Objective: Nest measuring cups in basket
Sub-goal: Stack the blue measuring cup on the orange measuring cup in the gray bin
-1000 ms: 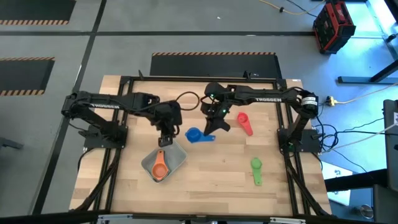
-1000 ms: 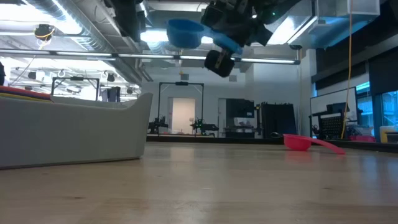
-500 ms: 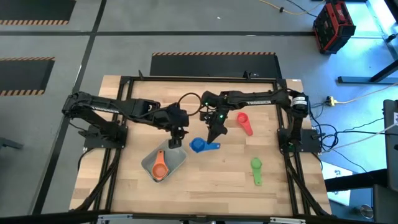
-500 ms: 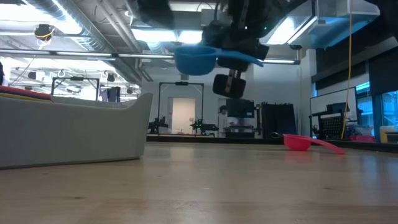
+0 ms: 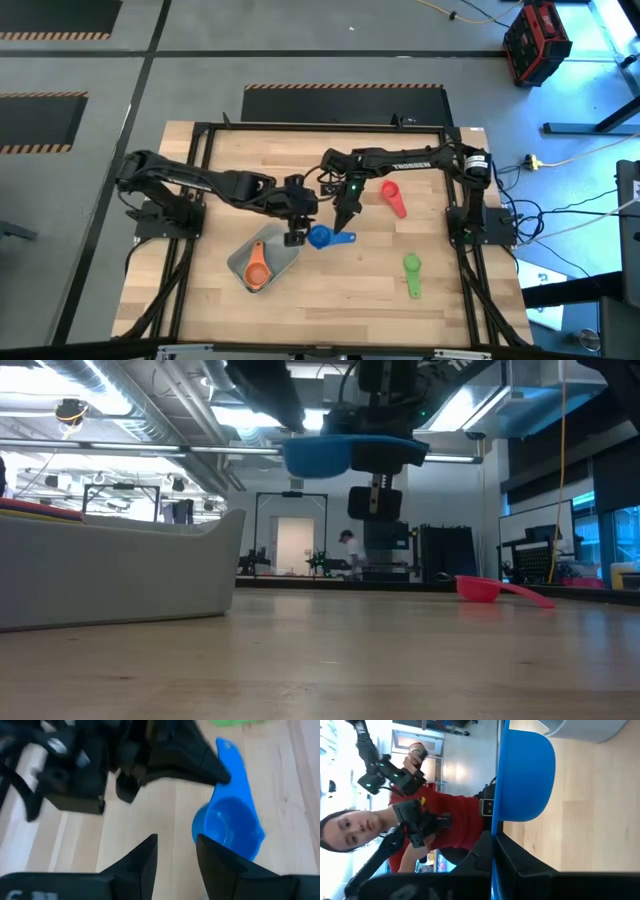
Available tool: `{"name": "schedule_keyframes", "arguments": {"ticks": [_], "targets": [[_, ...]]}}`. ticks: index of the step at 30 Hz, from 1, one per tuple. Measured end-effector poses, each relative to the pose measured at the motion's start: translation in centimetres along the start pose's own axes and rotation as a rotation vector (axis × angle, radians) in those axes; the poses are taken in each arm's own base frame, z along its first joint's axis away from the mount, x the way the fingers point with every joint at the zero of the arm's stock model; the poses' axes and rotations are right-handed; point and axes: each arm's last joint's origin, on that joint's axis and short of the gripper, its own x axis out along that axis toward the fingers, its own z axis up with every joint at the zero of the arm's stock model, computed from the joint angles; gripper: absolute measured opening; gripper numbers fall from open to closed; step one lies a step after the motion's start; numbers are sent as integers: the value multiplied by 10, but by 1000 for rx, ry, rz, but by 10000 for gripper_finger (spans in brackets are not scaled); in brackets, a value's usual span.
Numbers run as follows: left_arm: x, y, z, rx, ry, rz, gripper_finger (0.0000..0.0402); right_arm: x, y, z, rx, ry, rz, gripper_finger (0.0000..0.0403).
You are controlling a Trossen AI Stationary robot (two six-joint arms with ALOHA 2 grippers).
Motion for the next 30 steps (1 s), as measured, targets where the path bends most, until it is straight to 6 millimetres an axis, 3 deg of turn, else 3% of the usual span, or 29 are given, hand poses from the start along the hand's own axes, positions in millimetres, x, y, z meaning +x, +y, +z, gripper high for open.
{"name": "schedule_keyframes", "arguments": {"ticks": [16,30], "targets": [[28,-18,4,104,-38,-56,128,0,3,1,101,18,78,11],[33,-19,4,94,-34,-55,128,0,4,3,133,30,120,12]]}}
